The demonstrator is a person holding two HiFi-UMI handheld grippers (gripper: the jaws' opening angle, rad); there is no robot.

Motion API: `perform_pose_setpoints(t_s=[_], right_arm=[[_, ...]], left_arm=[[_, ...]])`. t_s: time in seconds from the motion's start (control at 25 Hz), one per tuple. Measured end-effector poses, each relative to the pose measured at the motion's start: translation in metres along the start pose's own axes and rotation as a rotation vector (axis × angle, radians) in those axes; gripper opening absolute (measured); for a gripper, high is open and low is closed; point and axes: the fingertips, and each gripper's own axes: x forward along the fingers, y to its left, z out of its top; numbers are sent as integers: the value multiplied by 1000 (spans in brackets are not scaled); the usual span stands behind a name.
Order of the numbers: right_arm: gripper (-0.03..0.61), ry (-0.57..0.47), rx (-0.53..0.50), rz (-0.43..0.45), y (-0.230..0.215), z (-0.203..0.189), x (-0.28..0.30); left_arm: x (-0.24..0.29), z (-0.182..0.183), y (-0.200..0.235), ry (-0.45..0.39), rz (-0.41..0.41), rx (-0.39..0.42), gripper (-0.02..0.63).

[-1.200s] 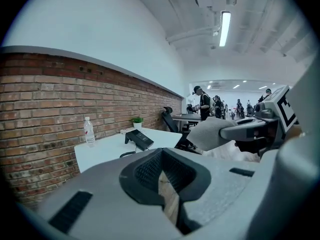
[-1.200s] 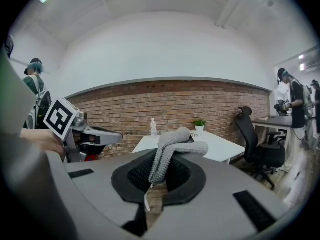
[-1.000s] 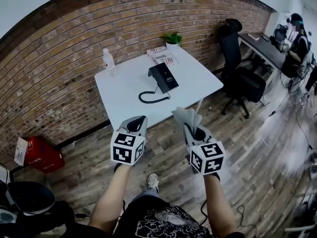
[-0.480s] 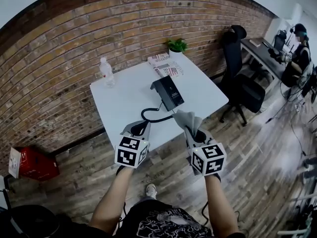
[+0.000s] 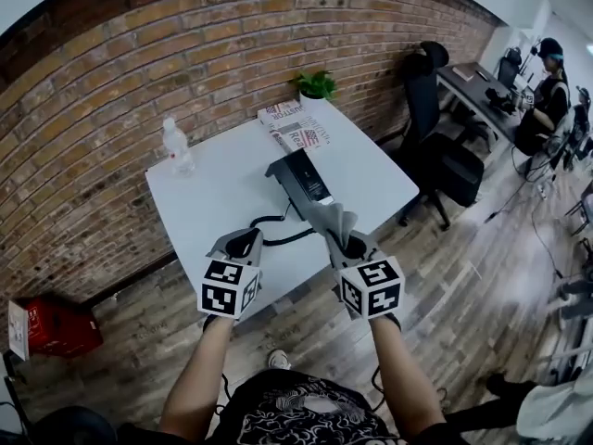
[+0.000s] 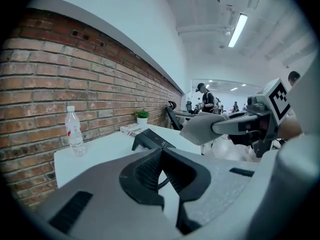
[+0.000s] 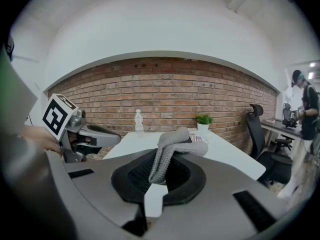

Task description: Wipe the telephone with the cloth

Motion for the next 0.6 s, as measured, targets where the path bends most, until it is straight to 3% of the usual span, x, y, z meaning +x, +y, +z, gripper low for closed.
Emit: perform_pose_setpoints(t_s=[0.32, 0.6], right_arm=[[11, -4, -26, 23, -26, 6, 23], [11, -11, -56, 109, -56, 8, 54]], left_arm=[[30, 6, 3, 4, 12, -1, 6], [58, 4, 11, 15, 91, -32, 6]])
